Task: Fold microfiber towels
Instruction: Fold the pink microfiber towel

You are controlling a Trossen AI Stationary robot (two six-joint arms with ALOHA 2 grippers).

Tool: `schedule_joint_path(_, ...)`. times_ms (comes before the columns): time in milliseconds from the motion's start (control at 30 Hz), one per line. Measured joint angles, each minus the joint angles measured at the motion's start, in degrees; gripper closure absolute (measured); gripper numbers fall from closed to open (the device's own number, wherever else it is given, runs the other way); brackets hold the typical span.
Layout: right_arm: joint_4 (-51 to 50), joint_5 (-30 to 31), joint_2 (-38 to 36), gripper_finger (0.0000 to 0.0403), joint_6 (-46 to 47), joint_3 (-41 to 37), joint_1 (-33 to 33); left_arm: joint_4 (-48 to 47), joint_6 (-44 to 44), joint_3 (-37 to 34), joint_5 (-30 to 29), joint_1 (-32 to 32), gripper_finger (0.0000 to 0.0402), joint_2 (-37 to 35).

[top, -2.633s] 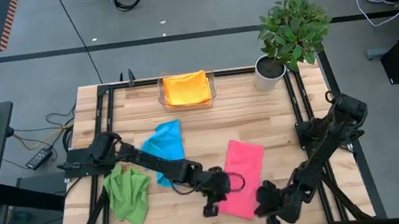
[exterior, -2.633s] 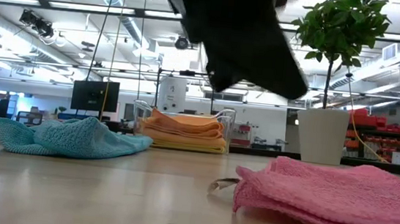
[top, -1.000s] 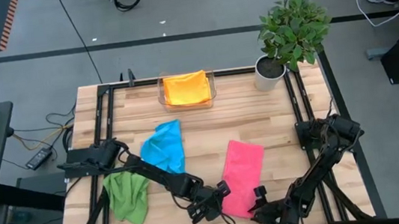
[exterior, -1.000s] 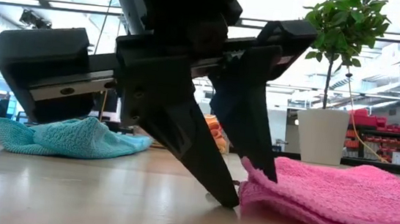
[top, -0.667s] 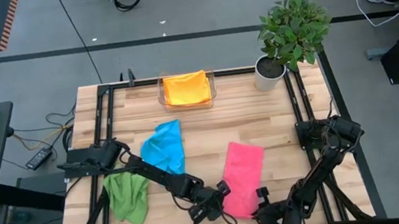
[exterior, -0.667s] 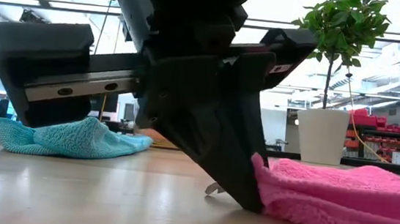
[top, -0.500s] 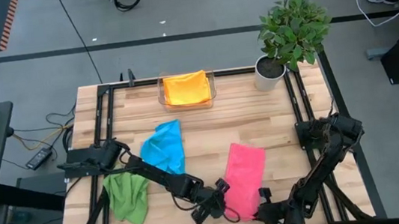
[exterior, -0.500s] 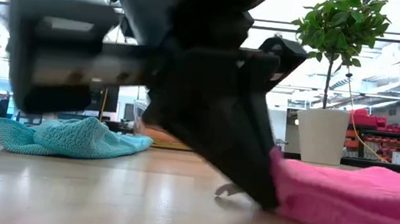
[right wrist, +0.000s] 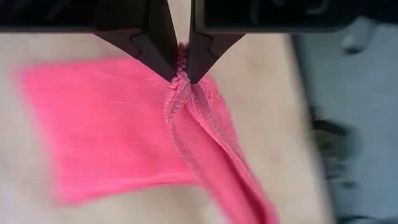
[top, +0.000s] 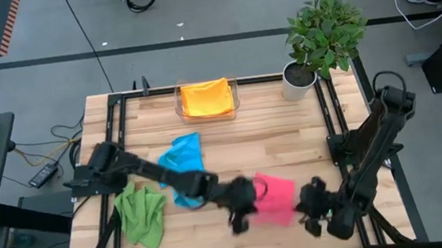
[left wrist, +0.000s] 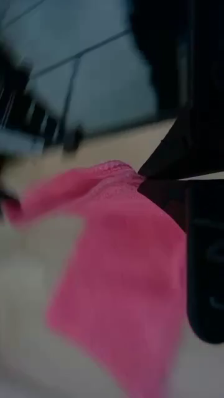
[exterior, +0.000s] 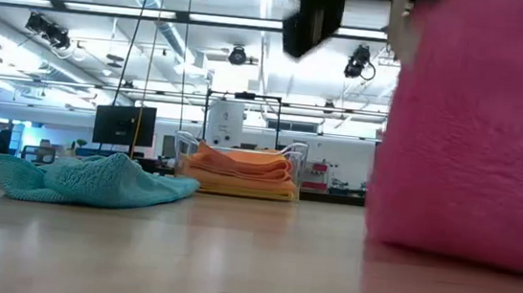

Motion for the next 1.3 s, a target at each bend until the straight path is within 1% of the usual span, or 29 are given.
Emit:
schedule_joint_path(100,-8.8,0.0,-1.3,0.0363,4.8,-0.2,-0.4,0.3,-3.3,0.0,-0.4,3.0,0.0394,1.5)
schedule_joint_path(167,-10.1,-1.1,-1.2,0.0363,6.0,-1.6,-1.6,-0.1,-3.6,0.0,-0.1,4.6,0.0395,3.2)
schedule_joint_path(233,-8.5,-2.8,-1.0,0.0363,6.8,-4.2,-3.2,0.4,-3.6,0.0,0.1,6.0,0.0397,5.1)
schedule_joint_path(400,-3.6,-4.1,-1.3,0.0363,7.4,-11.5,-7.9,0.5,-5.1,-0.1,0.9,9.2,0.0391,8.1)
schedule_joint_path(467,0.2,-5.6,-1.3,0.0363,6.9,-13.8,-9.7,0.2,-5.2,-0.1,1.0,10.2,0.0392,8.9)
schedule_joint_path(533,3.0,-7.0,-1.3,0.0363,5.4,-15.6,-10.7,0.4,-5.3,-0.1,1.2,11.1,0.0396,9.3)
schedule_joint_path(633,5.1,-7.2,-1.3,0.0362,4.4,-16.5,-11.5,0.1,-6.6,-0.1,1.4,12.4,0.0392,9.3)
schedule_joint_path(700,4.8,-7.1,-1.3,0.036,4.2,-16.3,-11.9,0.0,-7.4,-0.1,1.4,13.4,0.0374,9.3)
schedule_joint_path(833,4.5,-6.8,-2.1,0.0343,2.2,-15.1,-12.4,-0.6,-10.6,-0.1,1.2,15.4,0.0323,9.3)
schedule_joint_path(967,2.6,-6.8,-6.5,0.0304,2.2,-14.9,-13.0,-1.7,-12.8,-0.1,1.4,16.8,0.0278,9.3)
schedule_joint_path(1067,-1.7,-6.3,-11.8,0.0268,3.4,-14.9,-13.1,-2.3,-12.7,-0.1,4.1,18.0,0.0252,9.1)
schedule_joint_path(1167,-5.8,-5.4,-17.2,0.0234,5.1,-14.9,-12.6,-0.4,-13.0,0.0,7.2,18.7,0.0237,8.9)
schedule_joint_path(1200,-5.5,-4.7,-18.5,0.0227,5.5,-15.0,-12.1,0.5,-12.7,0.0,9.0,18.6,0.0235,8.9)
schedule_joint_path(1267,-1.5,-3.6,-19.7,0.0226,5.4,-15.7,-11.1,1.6,-11.8,0.0,11.0,17.3,0.0235,8.9)
schedule_joint_path(1300,0.7,-3.2,-19.7,0.0237,4.9,-16.4,-10.6,1.6,-10.8,0.0,11.1,16.1,0.0239,8.9)
